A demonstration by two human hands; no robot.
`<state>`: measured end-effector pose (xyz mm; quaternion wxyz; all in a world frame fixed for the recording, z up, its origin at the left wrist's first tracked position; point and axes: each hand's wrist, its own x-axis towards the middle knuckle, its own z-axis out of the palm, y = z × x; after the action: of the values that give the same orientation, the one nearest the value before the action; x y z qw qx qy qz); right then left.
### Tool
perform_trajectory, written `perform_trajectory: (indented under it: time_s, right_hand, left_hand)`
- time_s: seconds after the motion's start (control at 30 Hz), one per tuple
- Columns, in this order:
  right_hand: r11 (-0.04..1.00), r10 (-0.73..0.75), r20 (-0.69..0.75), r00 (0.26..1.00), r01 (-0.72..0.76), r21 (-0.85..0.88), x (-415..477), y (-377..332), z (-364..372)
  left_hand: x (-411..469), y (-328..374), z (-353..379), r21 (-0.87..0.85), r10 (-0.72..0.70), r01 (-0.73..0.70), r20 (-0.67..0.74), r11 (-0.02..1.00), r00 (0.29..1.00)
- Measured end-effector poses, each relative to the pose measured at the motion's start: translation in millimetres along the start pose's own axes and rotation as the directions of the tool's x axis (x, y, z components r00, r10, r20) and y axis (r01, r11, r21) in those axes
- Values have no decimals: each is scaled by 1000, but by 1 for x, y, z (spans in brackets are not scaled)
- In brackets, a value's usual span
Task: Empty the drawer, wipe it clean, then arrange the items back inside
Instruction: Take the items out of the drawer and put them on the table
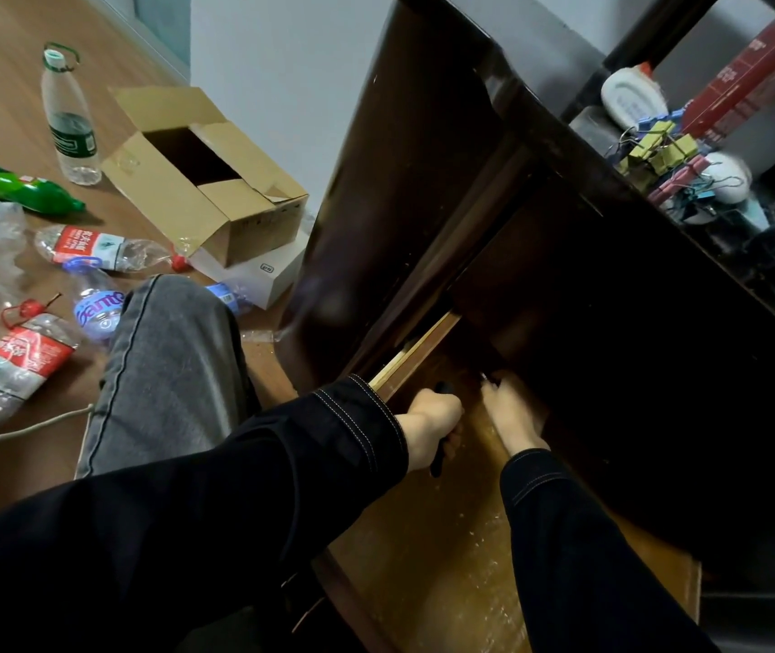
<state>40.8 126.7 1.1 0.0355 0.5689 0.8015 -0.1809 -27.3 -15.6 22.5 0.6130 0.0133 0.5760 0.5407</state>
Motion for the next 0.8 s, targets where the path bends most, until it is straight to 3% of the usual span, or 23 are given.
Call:
perform_trajectory:
  time_s: [0.1,0.3,0.53,0.6,0.7,0.8]
  right_hand:
    - [999,37,-6,999,-37,20,6,1,7]
    - [999,-25,-178,984,19,-39,-31,24,6]
    - [995,-68,-128,989,76,58,-97,60,-18]
    - [995,-83,-122,989,88,42,-109,67,-29]
    - [995,-86,-145,986,93,41,-127,79,-49]
    - [992,-86,-187,979,101,73,-149,90,-69]
  left_hand:
    - [1,-1,0,13,14,-14,8,1000,1000]
    - [1,0,1,17,19,-19,-14,1000,1000]
    - [-5,-2,6,93,154,-152,-22,984,988]
    - [-8,-4,5,239,276,-271,11,933,961]
    - [-21,-7,9,457,442,-457,147,763,885]
    - [-46,-5,16,530,517,-593,305,606,800]
